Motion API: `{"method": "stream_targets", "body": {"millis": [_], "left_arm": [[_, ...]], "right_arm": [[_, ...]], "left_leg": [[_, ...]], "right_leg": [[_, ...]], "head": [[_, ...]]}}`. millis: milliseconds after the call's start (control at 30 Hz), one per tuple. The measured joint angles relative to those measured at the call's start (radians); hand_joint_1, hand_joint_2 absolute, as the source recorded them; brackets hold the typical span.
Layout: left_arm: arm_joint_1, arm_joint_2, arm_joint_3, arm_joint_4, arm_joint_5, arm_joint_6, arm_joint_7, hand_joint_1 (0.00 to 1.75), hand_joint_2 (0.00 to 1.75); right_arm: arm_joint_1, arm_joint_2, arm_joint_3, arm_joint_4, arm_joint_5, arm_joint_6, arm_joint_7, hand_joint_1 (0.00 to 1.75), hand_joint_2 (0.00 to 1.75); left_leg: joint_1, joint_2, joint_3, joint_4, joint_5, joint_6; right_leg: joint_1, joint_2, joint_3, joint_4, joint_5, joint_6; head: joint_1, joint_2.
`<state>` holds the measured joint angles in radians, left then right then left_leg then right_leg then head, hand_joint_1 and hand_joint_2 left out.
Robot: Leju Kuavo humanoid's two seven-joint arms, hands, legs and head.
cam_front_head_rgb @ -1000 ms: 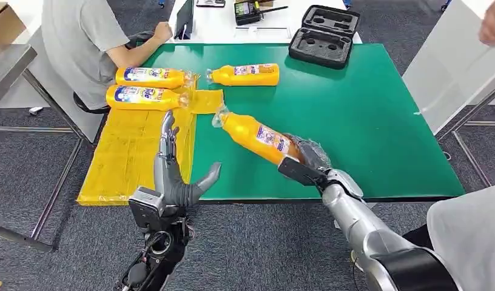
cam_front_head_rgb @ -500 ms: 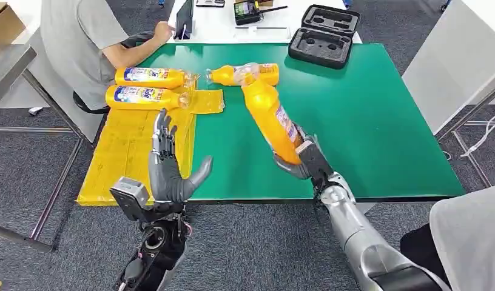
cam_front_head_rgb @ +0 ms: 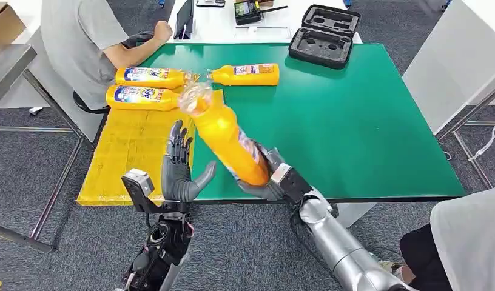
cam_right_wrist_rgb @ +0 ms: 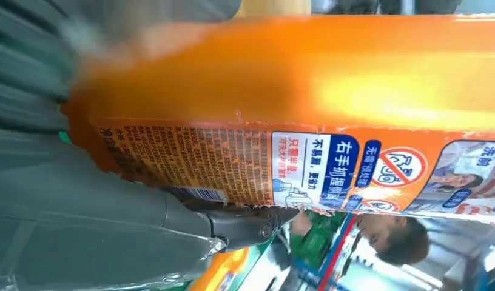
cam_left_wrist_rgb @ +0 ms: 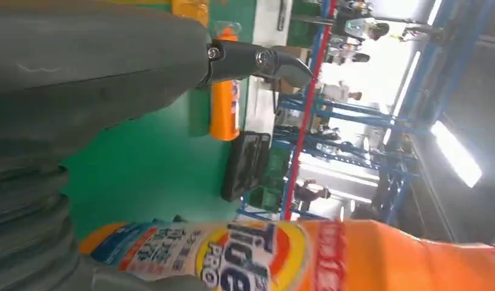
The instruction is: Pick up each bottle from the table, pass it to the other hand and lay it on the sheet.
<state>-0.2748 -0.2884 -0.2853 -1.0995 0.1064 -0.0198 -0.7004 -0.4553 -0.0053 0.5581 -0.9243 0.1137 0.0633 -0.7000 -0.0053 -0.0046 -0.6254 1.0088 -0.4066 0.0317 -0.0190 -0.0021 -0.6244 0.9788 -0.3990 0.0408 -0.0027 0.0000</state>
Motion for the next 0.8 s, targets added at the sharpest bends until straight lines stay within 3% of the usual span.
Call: {"method": "stream_targets", "body": {"millis": [367, 800], "left_arm": [[-0.009, -0.004, 0.021, 0.041, -0.03, -0.018, -0.002, 0.0, 1.75], [-0.009, -0.004, 0.022, 0.038, -0.032, -0.033, -0.002, 0.0, 1.75]], "right_arm": [[-0.015, -0.008, 0.066, -0.012, 0.0, 0.046, 0.0, 1.75, 1.75], [-0.059, -0.023, 0.092, 0.032, 0.029, -0.028, 0.0, 1.75, 1.75]], "left_leg": [[0.0, 0.0, 0.0, 0.0, 0.0, 0.0], [0.0, 0.0, 0.0, 0.0, 0.0, 0.0]], "right_leg": [[0.0, 0.0, 0.0, 0.0, 0.0, 0.0], [0.0, 0.0, 0.0, 0.0, 0.0, 0.0]], "head": [[0.0, 0.0], [0.0, 0.0]]}}
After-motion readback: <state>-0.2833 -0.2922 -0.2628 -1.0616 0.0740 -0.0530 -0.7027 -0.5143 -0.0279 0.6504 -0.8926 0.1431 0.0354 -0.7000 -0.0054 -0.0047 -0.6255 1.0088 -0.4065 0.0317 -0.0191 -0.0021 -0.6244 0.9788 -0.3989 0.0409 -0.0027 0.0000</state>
